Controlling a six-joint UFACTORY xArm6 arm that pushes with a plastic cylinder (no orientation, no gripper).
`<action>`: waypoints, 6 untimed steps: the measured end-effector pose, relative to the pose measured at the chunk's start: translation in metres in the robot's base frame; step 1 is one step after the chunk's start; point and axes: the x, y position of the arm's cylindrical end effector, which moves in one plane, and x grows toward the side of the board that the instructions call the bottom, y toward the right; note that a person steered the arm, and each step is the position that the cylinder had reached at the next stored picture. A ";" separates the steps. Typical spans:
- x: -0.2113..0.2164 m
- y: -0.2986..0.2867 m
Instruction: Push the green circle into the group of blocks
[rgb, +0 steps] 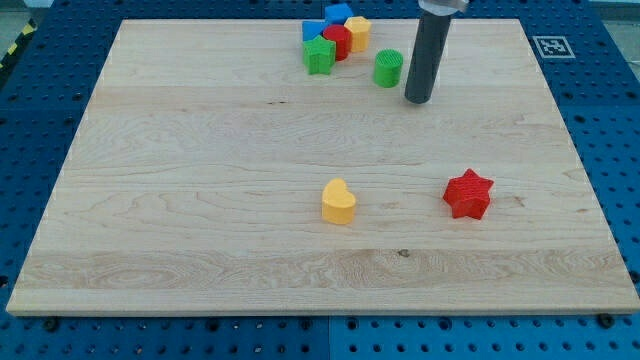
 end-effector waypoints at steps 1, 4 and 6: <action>-0.016 0.000; -0.060 -0.049; 0.018 0.028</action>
